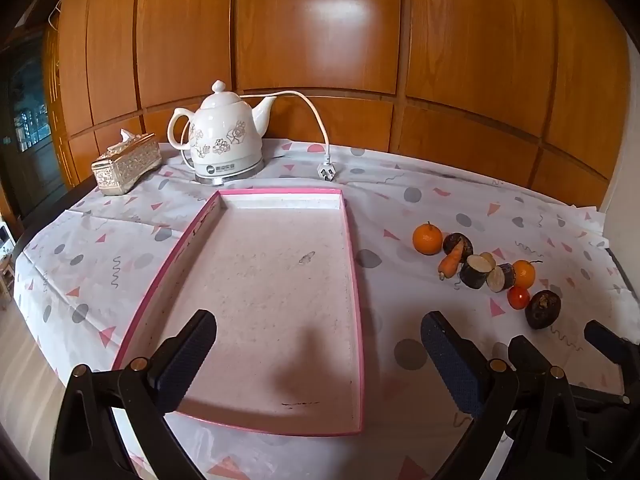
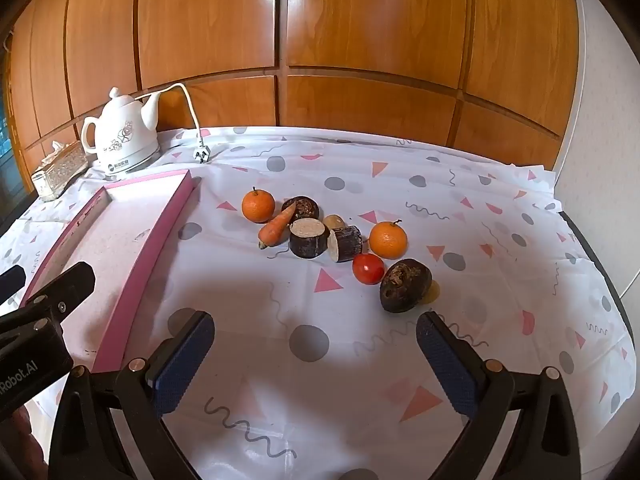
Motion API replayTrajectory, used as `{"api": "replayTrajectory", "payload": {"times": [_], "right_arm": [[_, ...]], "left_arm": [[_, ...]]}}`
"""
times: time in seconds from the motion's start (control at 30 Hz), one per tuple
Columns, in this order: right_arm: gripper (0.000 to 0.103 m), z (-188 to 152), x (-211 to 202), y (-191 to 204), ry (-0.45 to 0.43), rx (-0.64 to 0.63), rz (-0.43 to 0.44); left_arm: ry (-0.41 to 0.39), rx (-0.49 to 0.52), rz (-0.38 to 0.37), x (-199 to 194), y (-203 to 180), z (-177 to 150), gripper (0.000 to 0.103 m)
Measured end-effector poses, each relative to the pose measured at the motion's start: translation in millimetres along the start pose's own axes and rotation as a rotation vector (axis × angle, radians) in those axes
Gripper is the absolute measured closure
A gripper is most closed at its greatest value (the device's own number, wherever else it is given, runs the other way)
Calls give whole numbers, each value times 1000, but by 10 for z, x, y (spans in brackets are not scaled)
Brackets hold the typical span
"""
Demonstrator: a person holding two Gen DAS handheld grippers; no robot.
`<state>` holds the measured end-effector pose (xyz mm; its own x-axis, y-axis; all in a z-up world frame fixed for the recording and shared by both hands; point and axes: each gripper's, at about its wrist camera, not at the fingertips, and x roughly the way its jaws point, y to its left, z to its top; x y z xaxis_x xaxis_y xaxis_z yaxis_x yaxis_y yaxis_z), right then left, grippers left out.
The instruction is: Organize fruits
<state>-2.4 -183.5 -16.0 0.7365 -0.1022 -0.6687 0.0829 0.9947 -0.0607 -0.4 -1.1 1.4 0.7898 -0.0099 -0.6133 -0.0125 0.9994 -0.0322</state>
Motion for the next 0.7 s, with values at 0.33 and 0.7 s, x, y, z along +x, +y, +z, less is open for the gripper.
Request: {"api": "replayTrajectory", "payload": {"times": [0.33,0.7], "right_arm": [[0,-11,-51,-13,-3,5,5],[0,0,-11,-2,-4,8,8]], "left_arm": [[8,-8,18,5,14,-31,1],[5,-4,19,-10,-1,-37,1]]}}
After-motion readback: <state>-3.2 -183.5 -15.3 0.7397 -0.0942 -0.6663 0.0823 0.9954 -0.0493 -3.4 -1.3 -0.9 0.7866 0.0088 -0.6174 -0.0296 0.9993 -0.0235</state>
